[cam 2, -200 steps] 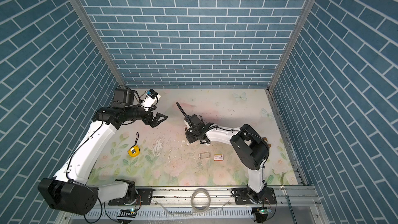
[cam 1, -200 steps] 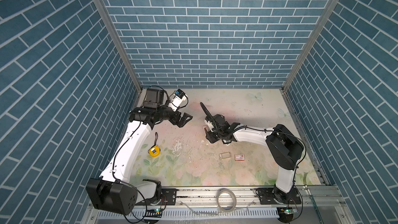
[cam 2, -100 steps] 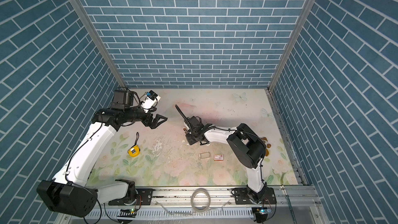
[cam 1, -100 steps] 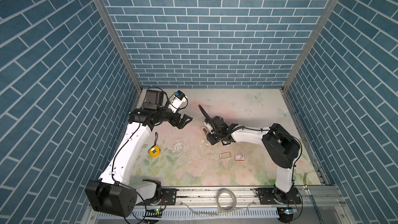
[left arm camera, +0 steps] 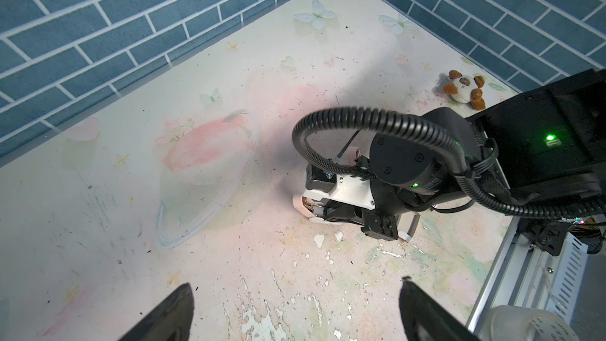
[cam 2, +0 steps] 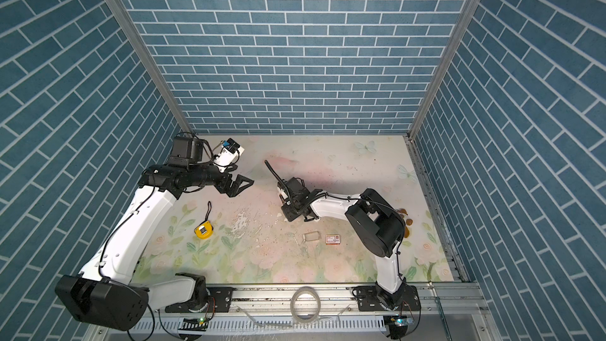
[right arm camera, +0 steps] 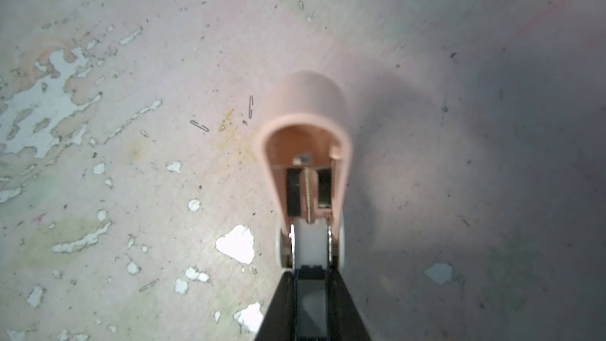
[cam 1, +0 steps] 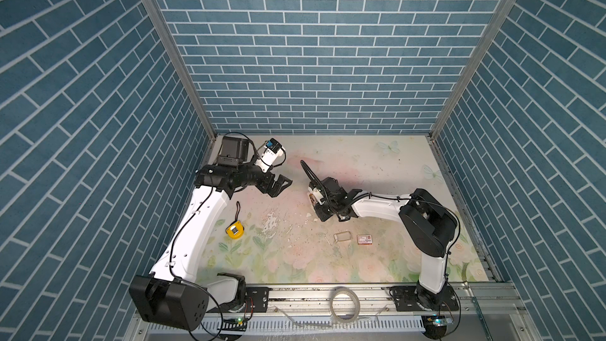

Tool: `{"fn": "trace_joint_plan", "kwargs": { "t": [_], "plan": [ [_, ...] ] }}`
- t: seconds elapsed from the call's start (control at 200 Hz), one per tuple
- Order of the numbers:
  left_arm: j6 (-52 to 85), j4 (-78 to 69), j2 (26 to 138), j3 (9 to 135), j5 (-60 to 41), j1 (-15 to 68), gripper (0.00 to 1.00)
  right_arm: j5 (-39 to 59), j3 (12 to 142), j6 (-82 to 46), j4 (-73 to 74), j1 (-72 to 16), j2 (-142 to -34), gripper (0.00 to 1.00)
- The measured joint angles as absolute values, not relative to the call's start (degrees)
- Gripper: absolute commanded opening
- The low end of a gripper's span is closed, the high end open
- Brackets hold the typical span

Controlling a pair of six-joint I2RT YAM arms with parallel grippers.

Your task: Load the staples into the stapler

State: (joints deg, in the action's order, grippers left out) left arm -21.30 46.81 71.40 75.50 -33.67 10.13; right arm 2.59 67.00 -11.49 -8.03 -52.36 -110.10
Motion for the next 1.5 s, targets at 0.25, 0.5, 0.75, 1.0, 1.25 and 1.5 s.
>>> {"fn": "trace_joint_plan", "kwargs": {
  "t": [0.25,0.5,0.75,1.0,1.25,1.5],
  "plan": [
    [-21.28,46.89,71.13,75.5,-33.71,7.75,0.98,1.63,67.0,-9.93,-8.05,-53.23,-110.15,0.18],
    [-20.27,46.72,69.28,75.5,-35.79,2.44,0.98,1.15,67.0,-8.58,-8.03,-56.36,-110.17,0.18],
    [-19.18,46.19,68.25,75.48,-40.62,-6.79,0.98,-0.71,67.0,-7.05,-7.94,-61.82,-110.32,0.21],
    [-20.62,46.3,68.31,73.76,-42.15,-7.66,0.98,-3.33,67.0,-5.61,-8.01,-66.35,-110.59,0.33],
    [-21.87,46.35,70.81,73.67,-44.18,-7.66,0.98,-4.14,67.02,-5.23,-8.19,-66.76,-110.67,0.42],
    [-25.28,46.74,72.58,73.67,-44.69,-7.66,0.97,-4.78,66.67,-5.1,-8.99,-66.74,-110.69,0.45]
  ]
}}
